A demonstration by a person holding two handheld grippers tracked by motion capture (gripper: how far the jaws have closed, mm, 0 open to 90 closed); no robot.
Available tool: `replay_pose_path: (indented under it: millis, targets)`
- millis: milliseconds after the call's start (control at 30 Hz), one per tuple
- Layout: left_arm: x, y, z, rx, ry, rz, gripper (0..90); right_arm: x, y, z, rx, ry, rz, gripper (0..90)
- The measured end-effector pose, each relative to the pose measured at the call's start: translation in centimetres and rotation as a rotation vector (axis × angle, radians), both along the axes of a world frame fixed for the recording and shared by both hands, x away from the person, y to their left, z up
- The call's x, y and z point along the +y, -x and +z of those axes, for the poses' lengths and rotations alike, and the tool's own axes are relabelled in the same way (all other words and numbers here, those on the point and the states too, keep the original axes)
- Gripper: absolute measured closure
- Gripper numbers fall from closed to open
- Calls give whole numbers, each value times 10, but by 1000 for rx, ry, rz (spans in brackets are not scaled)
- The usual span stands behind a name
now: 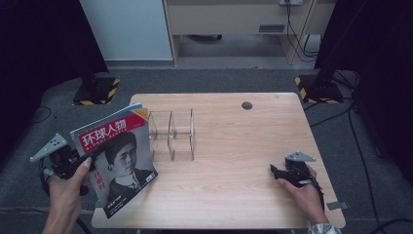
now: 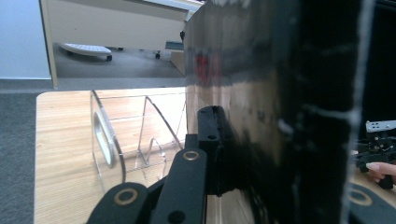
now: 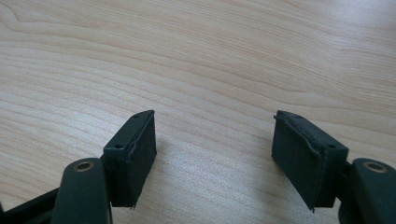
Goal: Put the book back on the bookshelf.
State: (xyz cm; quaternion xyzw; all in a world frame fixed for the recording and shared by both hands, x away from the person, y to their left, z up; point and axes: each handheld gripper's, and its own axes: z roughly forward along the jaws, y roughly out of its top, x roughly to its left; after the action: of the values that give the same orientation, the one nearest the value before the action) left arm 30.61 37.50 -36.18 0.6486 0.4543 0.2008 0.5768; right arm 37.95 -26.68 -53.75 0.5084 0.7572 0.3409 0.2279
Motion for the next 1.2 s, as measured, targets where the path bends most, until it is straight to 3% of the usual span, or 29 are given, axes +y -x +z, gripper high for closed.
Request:
replay_pose_path:
  millis: [933,1200]
  targets:
    - [36,14,3,-8,16,89,861,0,0,0,0,0,0,308]
    - [35,6,7,-17,21,122,861,0,0,0,0,0,0,308]
